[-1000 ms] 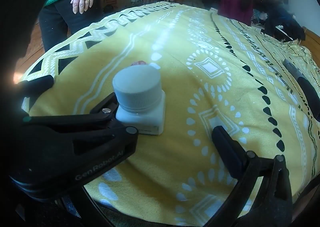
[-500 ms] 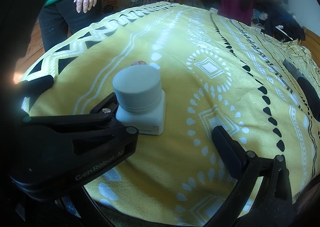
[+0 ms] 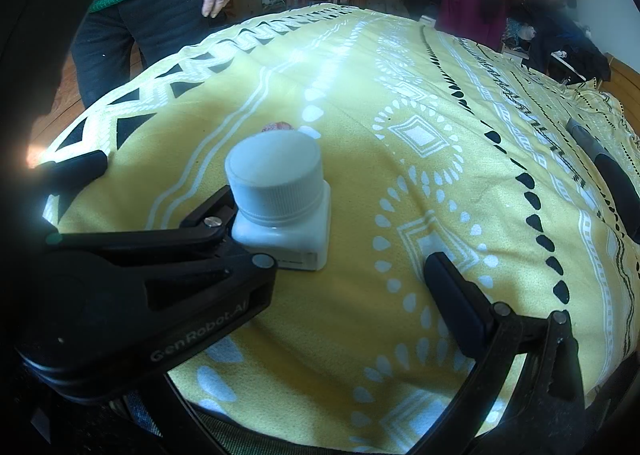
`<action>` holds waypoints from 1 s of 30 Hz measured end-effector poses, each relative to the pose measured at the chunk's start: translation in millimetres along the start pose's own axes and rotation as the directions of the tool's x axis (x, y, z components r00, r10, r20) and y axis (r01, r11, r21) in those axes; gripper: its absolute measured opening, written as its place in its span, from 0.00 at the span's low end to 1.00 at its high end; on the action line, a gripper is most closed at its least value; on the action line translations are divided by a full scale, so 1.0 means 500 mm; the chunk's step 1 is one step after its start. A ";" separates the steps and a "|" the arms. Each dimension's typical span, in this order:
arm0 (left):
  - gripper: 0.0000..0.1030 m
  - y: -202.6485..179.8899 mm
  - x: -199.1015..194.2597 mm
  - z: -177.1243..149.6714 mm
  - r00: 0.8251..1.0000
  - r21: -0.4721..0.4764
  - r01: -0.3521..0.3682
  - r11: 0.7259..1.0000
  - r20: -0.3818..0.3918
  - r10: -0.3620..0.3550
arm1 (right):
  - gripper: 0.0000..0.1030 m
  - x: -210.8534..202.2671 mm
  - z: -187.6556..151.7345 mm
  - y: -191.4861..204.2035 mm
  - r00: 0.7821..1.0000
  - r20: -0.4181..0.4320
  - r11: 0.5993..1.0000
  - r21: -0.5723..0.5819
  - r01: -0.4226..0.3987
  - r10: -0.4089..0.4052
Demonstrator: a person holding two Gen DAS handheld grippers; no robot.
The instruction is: Fold small clothes
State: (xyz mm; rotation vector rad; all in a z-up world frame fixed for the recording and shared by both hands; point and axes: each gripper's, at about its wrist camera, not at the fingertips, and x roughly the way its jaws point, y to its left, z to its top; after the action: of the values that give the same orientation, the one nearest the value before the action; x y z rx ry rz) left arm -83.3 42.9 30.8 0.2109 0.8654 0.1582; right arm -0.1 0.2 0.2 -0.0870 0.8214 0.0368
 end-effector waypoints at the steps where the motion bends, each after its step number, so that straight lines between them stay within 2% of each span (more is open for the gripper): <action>1: 1.00 0.000 0.000 0.000 1.000 0.000 0.000 1.000 0.000 0.000 | 1.00 0.000 0.000 0.000 1.000 0.000 1.000 0.000 0.000 0.000; 21: 1.00 -0.002 0.006 0.002 1.000 0.002 -0.002 1.000 -0.002 0.002 | 1.00 -0.013 -0.011 -0.017 1.000 -0.005 1.000 0.010 -0.014 0.014; 30: 1.00 -0.003 0.004 0.001 1.000 0.001 -0.001 1.000 -0.002 0.001 | 1.00 -0.003 -0.001 -0.001 1.000 0.000 1.000 -0.002 0.000 0.000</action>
State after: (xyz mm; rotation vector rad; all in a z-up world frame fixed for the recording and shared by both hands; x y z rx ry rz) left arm -81.7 41.7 29.1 0.2122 0.8669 0.1588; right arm -1.4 -0.1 1.1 -0.0892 0.8213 0.0376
